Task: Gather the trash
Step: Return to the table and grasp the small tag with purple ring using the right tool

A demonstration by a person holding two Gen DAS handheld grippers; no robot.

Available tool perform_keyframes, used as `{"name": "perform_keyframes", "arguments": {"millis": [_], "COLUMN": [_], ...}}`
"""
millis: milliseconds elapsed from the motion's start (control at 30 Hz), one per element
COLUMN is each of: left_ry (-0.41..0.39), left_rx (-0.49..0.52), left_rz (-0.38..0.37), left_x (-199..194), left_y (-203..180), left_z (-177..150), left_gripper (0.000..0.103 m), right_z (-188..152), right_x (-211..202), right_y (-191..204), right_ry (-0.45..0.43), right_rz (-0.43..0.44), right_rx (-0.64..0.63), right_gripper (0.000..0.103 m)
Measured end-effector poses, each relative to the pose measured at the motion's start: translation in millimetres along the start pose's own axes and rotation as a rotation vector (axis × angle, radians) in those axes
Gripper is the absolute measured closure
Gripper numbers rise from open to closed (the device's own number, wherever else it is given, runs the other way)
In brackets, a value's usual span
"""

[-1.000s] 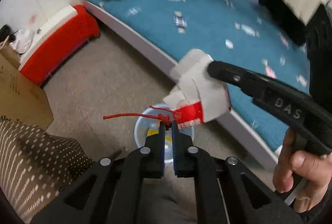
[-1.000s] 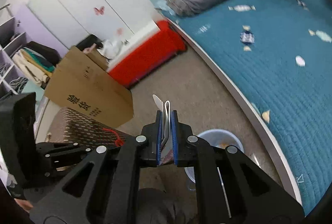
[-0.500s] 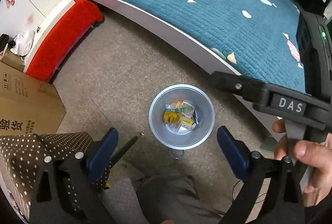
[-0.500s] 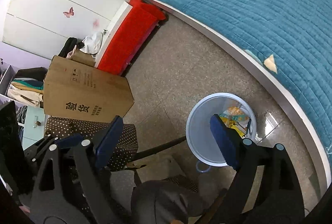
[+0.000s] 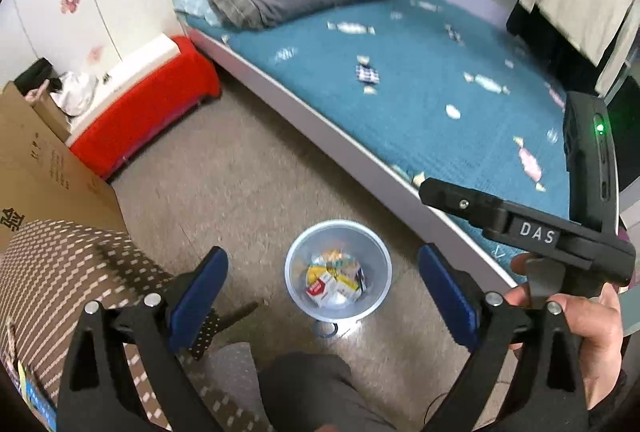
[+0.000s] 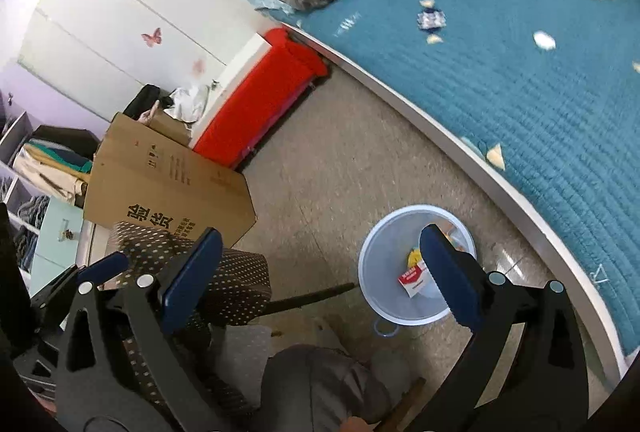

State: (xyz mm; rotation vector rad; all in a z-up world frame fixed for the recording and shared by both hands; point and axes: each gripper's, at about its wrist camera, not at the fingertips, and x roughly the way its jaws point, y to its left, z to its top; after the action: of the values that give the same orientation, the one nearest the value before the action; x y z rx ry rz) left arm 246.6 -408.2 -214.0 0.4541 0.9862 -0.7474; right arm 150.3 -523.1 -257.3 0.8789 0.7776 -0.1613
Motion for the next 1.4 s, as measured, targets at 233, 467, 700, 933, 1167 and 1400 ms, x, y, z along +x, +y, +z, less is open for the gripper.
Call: {"name": "perform_keyframes", "arguments": {"millis": [233, 467, 700, 933, 1167, 1400], "left_ry": [-0.119, -0.205, -0.258, -0.322, -0.355, -0.382], "left_rx": [-0.043, -0.082, -0.131, -0.218, -0.302, -0.405], "left_rz": [0.006, 0.028, 0.066, 0.133, 0.203, 0.277], "left_x": [-63, -112, -145, -173, -201, -223], "left_y": [16, 39, 67, 101, 136, 167], "left_z": [-20, -47, -77, -121, -165, -223], "left_gripper": [0.009, 0.007, 0.007, 0.007, 0.007, 0.007], "right_z": [-7, -24, -47, -77, -110, -159], "right_x": [-37, -59, -68, -64, -58, -43], "right_y": [53, 112, 160, 202, 241, 283], "right_ry": [-0.058, -0.098, -0.116, -0.096, -0.073, -0.01], "right_rz": [0.009, 0.046, 0.086, 0.112, 0.131, 0.161], "right_rx": [-0.102, -0.201, -0.291, -0.342, -0.426, -0.551], "right_gripper": [0.006, 0.006, 0.006, 0.006, 0.006, 0.006]}}
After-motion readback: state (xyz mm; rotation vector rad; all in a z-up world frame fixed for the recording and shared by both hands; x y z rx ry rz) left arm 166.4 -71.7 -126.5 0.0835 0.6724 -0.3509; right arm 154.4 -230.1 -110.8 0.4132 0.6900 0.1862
